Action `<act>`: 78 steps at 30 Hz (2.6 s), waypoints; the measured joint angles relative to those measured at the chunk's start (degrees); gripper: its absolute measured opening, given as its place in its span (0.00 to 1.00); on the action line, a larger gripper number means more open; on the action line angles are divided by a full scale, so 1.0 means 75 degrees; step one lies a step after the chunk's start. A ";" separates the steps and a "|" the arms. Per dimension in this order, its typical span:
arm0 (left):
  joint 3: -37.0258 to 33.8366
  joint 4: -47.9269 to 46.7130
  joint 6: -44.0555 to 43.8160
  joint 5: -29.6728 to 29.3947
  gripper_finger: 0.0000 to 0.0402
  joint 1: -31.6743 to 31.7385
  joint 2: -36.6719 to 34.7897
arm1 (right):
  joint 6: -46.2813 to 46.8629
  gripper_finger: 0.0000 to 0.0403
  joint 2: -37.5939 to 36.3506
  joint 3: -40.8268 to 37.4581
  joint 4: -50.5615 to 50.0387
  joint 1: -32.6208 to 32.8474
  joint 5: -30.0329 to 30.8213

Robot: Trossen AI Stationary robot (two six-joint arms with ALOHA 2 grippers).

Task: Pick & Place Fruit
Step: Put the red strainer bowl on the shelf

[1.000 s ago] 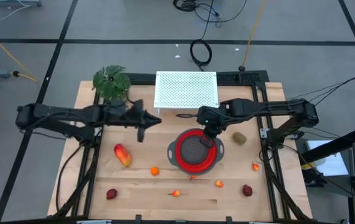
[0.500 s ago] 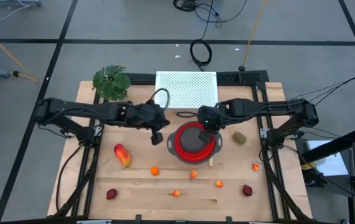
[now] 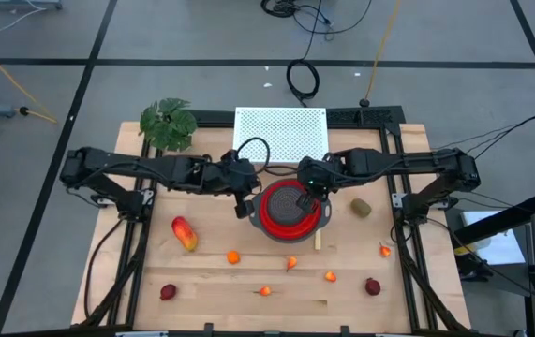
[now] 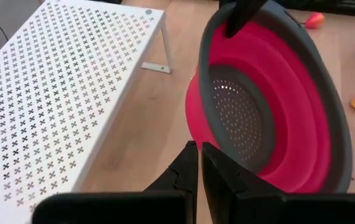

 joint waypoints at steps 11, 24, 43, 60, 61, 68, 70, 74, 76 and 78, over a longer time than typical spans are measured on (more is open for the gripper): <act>0.0000 0.0234 -0.1379 0.0259 0.06 0.0003 -0.0006 | 0.0002 0.03 0.0000 0.0000 0.0037 0.0003 0.0020; 0.0000 0.0226 -0.2002 0.0219 0.21 0.0003 -0.0006 | -0.0015 0.03 0.0000 0.0000 0.0208 0.0003 0.0023; -0.0003 0.0210 -0.1948 -0.0006 0.65 0.0000 0.0102 | 0.0220 0.03 0.0003 -0.0003 0.1552 0.0523 0.0056; 0.0000 0.0639 -0.1441 0.0099 0.07 -0.0181 0.0385 | 0.0664 0.03 0.0068 -0.0006 0.1938 0.0654 0.0378; 0.0000 0.0604 -0.1396 0.0132 0.06 -0.0181 0.0385 | 0.0632 0.04 0.0074 -0.0006 0.2007 0.0652 0.0379; -0.0003 0.0414 -0.1426 -0.0063 0.05 -0.0178 0.0370 | 0.0554 0.17 0.0064 -0.0009 0.2312 0.0656 0.0432; -0.0003 0.0266 -0.1429 -0.0073 0.05 -0.0178 0.0373 | 0.0443 0.20 0.0053 -0.0009 0.2312 0.0659 0.0423; -0.0003 0.0143 -0.1435 -0.0102 0.05 -0.0173 0.0370 | 0.0394 0.25 0.0029 -0.0009 0.2315 0.0659 0.0408; -0.0003 0.0140 -0.1427 -0.0112 0.05 -0.0169 0.0370 | 0.0379 0.28 -0.0023 -0.0009 0.2312 0.0661 0.0385; -0.0003 0.0132 -0.1426 -0.0201 0.05 -0.0169 0.0372 | 0.0372 0.29 -0.0093 -0.0009 0.2311 0.0664 0.0386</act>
